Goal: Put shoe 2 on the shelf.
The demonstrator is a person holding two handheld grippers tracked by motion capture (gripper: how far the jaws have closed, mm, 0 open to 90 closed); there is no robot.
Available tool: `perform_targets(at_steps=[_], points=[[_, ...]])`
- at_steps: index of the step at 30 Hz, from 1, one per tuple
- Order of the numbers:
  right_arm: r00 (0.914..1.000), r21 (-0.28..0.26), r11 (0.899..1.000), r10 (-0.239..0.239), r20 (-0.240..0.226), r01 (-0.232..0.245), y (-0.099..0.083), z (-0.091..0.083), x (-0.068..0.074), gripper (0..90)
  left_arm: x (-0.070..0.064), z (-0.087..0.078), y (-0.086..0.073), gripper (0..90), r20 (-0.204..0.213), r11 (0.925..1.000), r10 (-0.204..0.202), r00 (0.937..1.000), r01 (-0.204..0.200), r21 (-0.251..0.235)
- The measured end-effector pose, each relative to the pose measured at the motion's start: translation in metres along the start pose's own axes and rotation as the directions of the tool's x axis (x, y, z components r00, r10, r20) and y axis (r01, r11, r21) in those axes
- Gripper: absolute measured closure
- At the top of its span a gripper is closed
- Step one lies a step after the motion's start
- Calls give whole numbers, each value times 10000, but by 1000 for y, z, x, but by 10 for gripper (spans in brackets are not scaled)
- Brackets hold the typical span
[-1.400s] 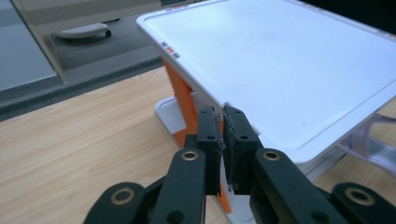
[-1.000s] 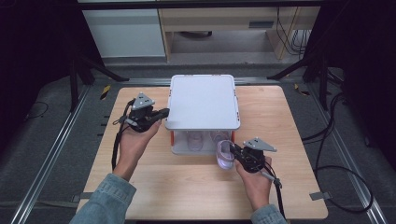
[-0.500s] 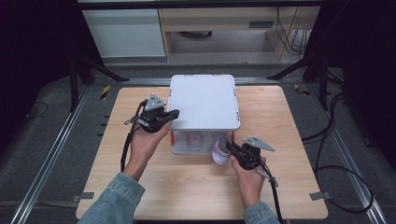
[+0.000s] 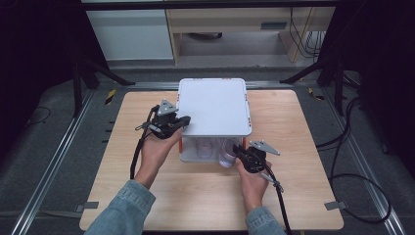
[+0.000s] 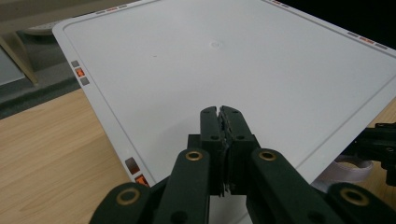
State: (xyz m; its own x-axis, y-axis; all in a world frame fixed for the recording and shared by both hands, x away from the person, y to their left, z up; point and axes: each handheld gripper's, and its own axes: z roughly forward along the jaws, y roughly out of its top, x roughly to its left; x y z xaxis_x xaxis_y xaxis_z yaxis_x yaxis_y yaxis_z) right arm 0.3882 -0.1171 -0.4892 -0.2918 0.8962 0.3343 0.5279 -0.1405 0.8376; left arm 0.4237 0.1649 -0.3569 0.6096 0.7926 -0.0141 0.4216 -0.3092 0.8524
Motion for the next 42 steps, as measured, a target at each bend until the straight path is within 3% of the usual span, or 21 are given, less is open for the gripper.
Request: perform_targets(at_steps=[15,21,32,36,39,42], points=[[9976,85,9999,-122,684,117,-1,13,3,820,0,6,-2,876,-3,10000,-7,10000,7,74],[9975,196,9997,-181,679,168,-4,18,8,805,0,6,-2,876,26,10000,-11,10000,10,67],[9985,209,9992,-340,424,331,-1,22,17,729,0,6,-2,874,27,10000,-59,10000,59,56],[9991,133,9993,-357,239,353,1,22,19,659,0,6,-3,873,42,10000,-57,10000,57,61],[9990,42,9990,-438,-66,438,3,17,19,599,0,6,-3,872,34,10000,-49,10000,49,72],[9981,-325,9986,-429,-437,415,7,6,18,625,0,6,-2,872,18,10000,-33,10000,33,90]])
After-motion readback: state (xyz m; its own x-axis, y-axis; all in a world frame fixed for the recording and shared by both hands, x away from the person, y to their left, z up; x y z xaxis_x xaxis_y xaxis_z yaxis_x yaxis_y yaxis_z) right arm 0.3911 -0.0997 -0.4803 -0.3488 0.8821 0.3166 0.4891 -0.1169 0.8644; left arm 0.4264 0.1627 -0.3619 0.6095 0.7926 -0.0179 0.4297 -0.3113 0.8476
